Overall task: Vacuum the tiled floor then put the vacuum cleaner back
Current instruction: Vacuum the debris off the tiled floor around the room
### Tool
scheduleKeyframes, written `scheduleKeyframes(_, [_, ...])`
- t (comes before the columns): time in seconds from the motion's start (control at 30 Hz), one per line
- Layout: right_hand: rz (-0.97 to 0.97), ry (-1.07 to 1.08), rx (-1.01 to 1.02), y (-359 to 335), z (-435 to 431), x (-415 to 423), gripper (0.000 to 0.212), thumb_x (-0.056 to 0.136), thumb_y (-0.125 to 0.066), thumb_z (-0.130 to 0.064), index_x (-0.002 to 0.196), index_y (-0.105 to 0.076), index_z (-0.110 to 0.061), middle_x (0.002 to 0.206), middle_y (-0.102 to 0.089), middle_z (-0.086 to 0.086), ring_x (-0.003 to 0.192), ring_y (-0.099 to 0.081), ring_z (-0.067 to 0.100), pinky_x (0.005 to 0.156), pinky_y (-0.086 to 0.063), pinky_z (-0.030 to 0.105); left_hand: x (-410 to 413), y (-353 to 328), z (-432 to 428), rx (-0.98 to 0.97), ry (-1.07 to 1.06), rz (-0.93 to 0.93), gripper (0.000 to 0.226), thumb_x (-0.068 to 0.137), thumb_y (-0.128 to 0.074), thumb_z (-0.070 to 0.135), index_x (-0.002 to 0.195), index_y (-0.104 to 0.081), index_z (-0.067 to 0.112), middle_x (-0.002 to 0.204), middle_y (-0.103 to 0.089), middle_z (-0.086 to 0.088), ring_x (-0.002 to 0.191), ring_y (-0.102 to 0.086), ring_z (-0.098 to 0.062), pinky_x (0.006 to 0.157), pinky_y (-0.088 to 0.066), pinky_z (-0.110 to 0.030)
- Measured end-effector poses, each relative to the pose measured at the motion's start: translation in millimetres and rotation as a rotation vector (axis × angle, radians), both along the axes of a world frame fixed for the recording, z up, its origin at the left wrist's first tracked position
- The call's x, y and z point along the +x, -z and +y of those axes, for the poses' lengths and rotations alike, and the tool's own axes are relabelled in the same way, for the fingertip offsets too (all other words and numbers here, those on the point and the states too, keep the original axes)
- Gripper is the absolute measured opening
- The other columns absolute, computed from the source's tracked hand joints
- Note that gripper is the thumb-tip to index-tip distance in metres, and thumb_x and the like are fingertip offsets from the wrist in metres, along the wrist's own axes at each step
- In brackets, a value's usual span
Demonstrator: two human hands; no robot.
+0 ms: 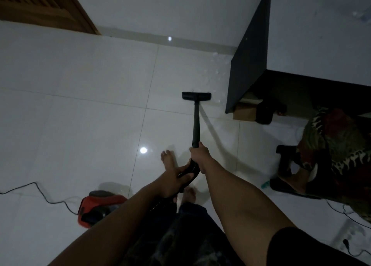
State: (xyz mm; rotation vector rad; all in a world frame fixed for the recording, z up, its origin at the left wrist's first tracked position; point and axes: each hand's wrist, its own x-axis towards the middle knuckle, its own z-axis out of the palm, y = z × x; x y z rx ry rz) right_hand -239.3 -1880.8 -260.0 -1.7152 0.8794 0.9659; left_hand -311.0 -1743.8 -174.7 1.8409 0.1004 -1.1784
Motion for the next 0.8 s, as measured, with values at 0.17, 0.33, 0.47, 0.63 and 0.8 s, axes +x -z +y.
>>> scheduleKeyframes(0.17, [0.004, 0.093, 0.009, 4, 15, 63, 0.059, 0.107, -0.05, -0.025, 0.163, -0.032, -0.029, 0.138, -0.062, 0.018, 0.104, -0.061, 0.029, 0.105, -0.055, 0.052, 66, 10, 18, -0.016, 0.003, 0.009, 0.061, 0.104, -0.048, 0.042, 0.157, -0.03, 0.019, 0.098, -0.068, -0.023, 0.048, -0.066, -0.008, 0.06, -0.057, -0.031])
scheduleKeyframes(0.33, [-0.015, 0.062, -0.036, -3, 40, 127, 0.06, 0.108, -0.048, -0.028, 0.165, -0.028, -0.028, 0.138, -0.061, 0.012, 0.118, -0.064, 0.032, 0.097, -0.057, 0.041, 131, 9, 45, -0.011, 0.014, -0.033, 0.059, 0.104, -0.047, 0.047, 0.158, -0.028, 0.032, 0.101, -0.074, -0.016, 0.062, -0.073, -0.031, 0.062, -0.06, -0.033])
scheduleKeyframes(0.47, [-0.002, 0.032, -0.069, -7, 52, 176, 0.065, 0.109, -0.047, -0.03, 0.167, -0.019, -0.029, 0.142, -0.058, 0.012, 0.12, -0.063, 0.032, 0.098, -0.057, 0.041, 174, 12, 56, -0.017, -0.026, -0.004, 0.057, 0.101, -0.048, 0.051, 0.155, -0.029, 0.042, 0.071, -0.072, 0.006, 0.053, -0.068, -0.027, 0.049, -0.053, -0.025])
scheduleKeyframes(0.63, [-0.001, 0.039, -0.115, -2, 53, 233, 0.064, 0.107, -0.047, -0.028, 0.166, -0.021, -0.032, 0.144, -0.057, 0.012, 0.121, -0.063, 0.032, 0.101, -0.057, 0.044, 228, 26, 54, -0.026, -0.069, 0.019, 0.058, 0.099, -0.049, 0.053, 0.154, -0.031, 0.044, 0.063, -0.066, 0.004, 0.054, -0.066, -0.023, 0.048, -0.054, -0.028])
scheduleKeyframes(0.8, [0.013, 0.061, -0.1, 0, 49, 307, 0.064, 0.108, -0.046, -0.027, 0.166, -0.02, -0.035, 0.139, -0.062, 0.014, 0.116, -0.068, 0.035, 0.098, -0.059, 0.049, 293, 33, 45, -0.011, -0.11, -0.039, 0.053, 0.103, -0.048, 0.047, 0.153, -0.03, 0.044, 0.072, -0.069, 0.005, 0.059, -0.066, -0.012, 0.055, -0.052, -0.018])
